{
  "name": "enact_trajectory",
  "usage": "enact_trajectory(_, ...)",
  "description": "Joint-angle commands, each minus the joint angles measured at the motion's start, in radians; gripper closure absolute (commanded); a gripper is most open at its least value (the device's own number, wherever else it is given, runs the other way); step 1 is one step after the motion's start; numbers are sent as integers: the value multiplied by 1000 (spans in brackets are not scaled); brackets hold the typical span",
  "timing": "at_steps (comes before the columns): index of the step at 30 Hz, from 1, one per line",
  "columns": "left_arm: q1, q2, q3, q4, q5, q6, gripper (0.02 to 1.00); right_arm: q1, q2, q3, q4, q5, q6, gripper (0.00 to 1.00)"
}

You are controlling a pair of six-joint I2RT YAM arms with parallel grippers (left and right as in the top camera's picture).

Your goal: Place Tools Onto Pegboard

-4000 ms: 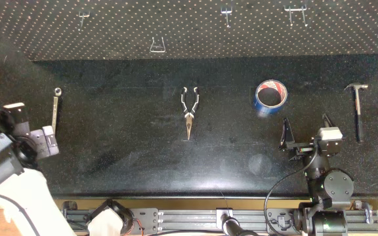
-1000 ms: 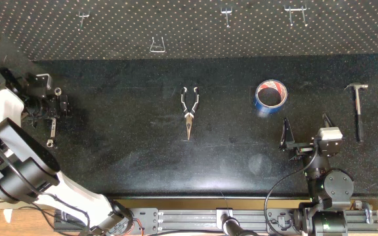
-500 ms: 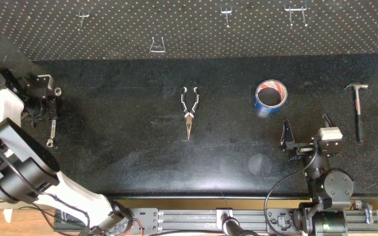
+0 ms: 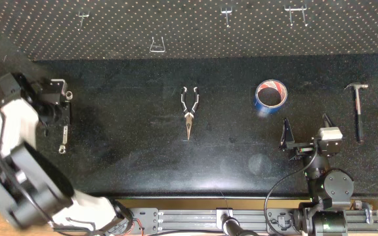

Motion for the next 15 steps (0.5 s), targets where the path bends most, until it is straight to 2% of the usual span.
enact_trajectory(1,5,-341,-122,25,15,-52,989,-4,-7,-3,-3,2,-14,1)
enact_trajectory(6,6,-472,-137,75,16,-183,989,-4,-7,-3,-3,2,-14,1)
enact_trajectory(8,-36,-530,-200,168,17,-193,989,-4,-7,-3,-3,2,-14,1)
enact_trajectory(12,-155,-693,-449,466,-42,-208,989,-4,-7,-3,-3,2,-14,1)
enact_trajectory(15,-252,-724,-501,551,-42,-217,989,-4,-7,-3,-3,2,-14,1)
